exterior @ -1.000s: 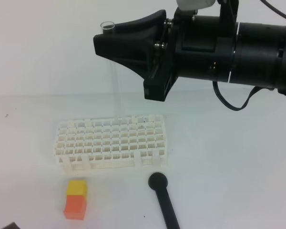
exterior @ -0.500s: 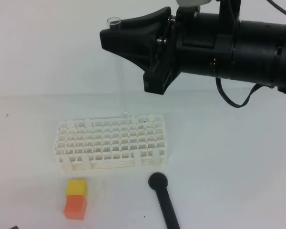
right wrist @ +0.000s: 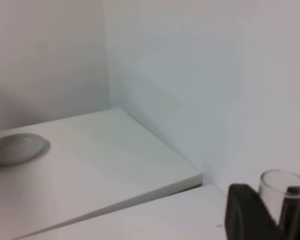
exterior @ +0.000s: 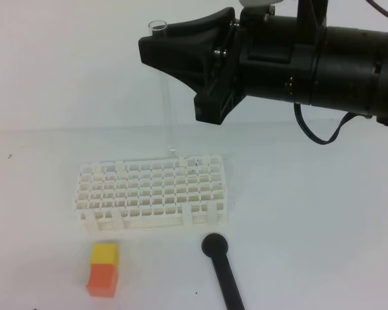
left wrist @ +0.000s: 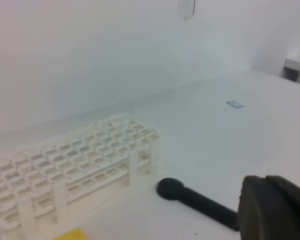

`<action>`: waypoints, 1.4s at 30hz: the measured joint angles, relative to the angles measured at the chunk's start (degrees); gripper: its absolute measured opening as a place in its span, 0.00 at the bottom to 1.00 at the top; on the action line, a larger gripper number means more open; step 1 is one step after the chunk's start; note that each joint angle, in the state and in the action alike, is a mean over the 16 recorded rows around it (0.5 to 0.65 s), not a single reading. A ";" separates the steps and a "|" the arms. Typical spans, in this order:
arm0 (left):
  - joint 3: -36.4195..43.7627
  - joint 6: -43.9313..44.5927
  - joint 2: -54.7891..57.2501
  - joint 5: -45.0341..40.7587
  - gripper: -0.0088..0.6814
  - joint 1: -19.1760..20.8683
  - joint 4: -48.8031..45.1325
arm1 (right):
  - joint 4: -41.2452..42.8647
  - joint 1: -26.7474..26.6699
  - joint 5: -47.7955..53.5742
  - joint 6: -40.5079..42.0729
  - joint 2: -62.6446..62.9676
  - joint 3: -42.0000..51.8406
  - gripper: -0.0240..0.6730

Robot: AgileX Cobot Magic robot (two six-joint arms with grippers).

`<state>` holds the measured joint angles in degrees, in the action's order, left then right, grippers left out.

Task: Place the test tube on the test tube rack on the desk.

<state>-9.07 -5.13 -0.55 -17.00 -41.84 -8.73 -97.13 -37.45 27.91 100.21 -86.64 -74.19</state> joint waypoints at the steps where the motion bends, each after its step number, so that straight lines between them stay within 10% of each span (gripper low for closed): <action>1: 0.62 0.00 0.00 0.30 0.01 0.75 -0.11 | -0.01 0.00 -0.01 0.00 0.00 0.00 0.21; 24: 8.89 -0.60 0.05 1.26 0.01 27.95 1.19 | -0.34 0.00 -3.44 0.00 0.00 0.00 0.21; 42: 9.15 -0.71 0.10 -3.01 0.01 31.03 1.62 | -0.80 1.74 -7.27 -0.43 -2.56 0.00 0.21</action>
<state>0.08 -5.84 -0.45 -20.01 -10.82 -7.11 -97.93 -35.71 20.63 99.78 -89.20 -74.19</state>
